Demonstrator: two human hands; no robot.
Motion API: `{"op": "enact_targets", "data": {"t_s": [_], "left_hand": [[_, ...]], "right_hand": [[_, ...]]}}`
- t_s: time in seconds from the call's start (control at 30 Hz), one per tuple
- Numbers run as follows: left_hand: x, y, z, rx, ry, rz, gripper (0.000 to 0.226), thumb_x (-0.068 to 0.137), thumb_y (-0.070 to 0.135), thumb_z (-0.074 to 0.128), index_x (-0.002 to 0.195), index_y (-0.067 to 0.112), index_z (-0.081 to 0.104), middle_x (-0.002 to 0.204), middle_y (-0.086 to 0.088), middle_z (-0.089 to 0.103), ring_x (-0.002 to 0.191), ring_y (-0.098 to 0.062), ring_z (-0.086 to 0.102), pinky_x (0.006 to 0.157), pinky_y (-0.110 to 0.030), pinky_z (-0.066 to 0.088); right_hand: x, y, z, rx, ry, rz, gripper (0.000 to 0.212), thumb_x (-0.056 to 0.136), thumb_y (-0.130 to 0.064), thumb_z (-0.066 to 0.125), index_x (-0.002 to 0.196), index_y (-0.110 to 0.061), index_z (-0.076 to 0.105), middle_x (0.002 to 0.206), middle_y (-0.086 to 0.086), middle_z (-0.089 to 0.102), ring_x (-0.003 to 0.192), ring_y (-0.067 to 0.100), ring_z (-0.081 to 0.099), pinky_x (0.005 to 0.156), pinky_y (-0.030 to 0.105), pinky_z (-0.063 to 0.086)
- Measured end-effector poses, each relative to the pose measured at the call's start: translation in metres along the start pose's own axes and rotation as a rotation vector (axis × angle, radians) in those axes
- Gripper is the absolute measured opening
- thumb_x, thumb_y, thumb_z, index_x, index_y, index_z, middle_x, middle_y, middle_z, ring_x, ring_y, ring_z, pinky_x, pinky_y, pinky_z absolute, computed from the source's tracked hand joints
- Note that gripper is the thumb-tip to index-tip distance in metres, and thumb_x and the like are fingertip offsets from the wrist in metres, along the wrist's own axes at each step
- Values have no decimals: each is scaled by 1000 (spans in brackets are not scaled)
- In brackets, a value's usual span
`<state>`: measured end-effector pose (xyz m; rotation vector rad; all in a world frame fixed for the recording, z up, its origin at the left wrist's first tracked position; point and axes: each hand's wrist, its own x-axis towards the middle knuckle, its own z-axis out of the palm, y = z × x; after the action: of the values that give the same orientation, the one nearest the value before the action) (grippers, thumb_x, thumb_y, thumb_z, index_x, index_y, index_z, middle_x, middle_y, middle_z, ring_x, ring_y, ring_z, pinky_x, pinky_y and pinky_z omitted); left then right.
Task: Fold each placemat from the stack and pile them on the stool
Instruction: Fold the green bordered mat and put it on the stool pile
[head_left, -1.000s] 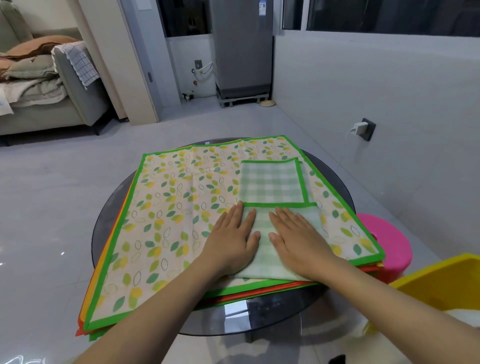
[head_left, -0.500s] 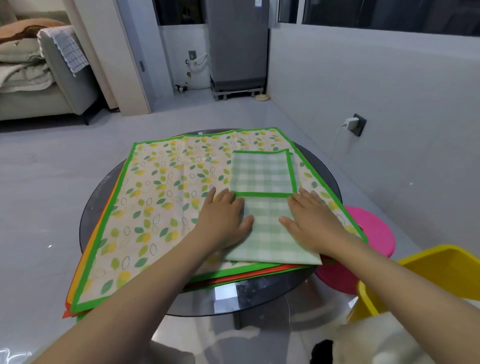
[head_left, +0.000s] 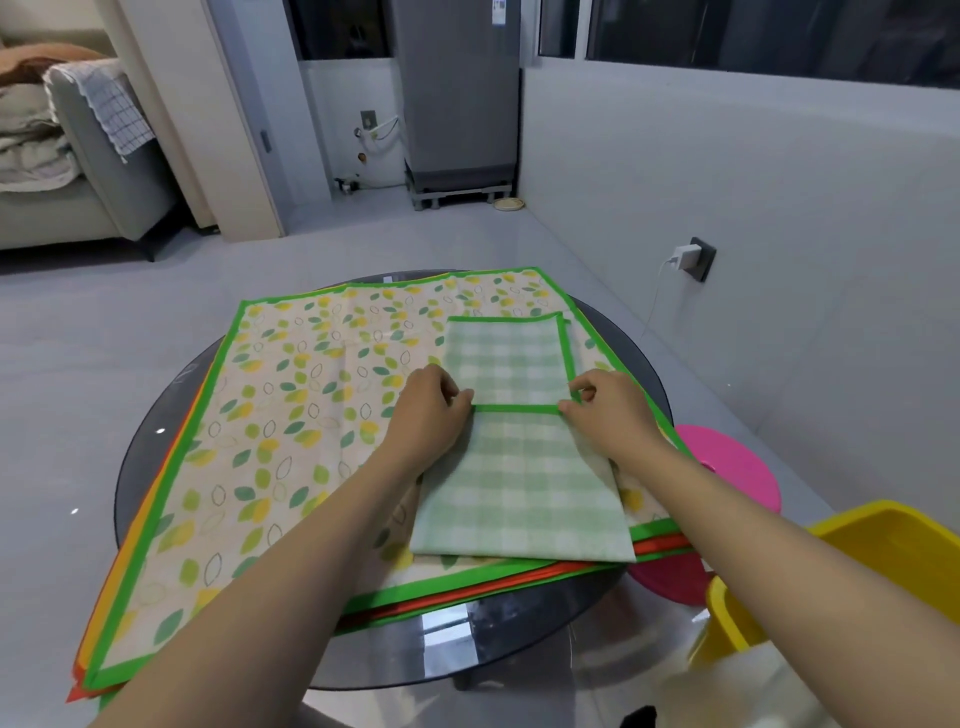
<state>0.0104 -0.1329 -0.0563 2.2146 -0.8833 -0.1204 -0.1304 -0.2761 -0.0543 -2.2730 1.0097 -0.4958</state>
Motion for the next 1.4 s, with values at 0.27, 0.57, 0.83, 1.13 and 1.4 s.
{"op": "enact_targets", "data": {"t_s": [0.27, 0.57, 0.83, 1.13, 1.4], "left_hand": [[23, 3, 3, 53, 15, -207, 39, 90, 33, 60, 112, 2, 49, 108, -12, 54, 90, -24, 53, 68, -29, 38], [28, -2, 3, -65, 27, -268, 26, 86, 25, 66, 73, 10, 49, 68, -3, 49, 62, -17, 43, 52, -26, 32], [17, -10, -6, -539, 18, -379, 23, 93, 30, 55, 86, 9, 63, 71, -5, 66, 65, -18, 59, 63, -26, 49], [-3, -7, -31, -975, -175, -437, 46, 102, 34, 32, 85, 3, 61, 76, -11, 64, 66, -14, 57, 67, -20, 50], [-14, -14, -35, -737, -104, -339, 49, 100, 31, 39, 79, 1, 71, 71, -9, 70, 61, -14, 63, 62, -20, 49]], "right_hand": [[30, 1, 5, 51, 31, 232, 19, 87, -20, 62, 93, -3, 59, 99, 23, 65, 85, 35, 66, 77, 42, 56], [30, -1, 1, 307, 31, 341, 17, 87, -13, 63, 73, -8, 56, 60, 10, 60, 46, 23, 58, 61, 37, 57], [15, 1, -13, 694, -24, 374, 14, 93, -19, 57, 99, -6, 59, 75, 10, 65, 58, 18, 61, 60, 25, 56], [2, -1, -22, 997, -102, 374, 43, 101, -29, 35, 79, 0, 57, 79, 16, 61, 70, 23, 61, 60, 28, 53], [1, 5, -21, 802, -61, 320, 40, 99, -27, 42, 80, -1, 65, 80, 11, 63, 69, 20, 58, 64, 22, 49]]}}
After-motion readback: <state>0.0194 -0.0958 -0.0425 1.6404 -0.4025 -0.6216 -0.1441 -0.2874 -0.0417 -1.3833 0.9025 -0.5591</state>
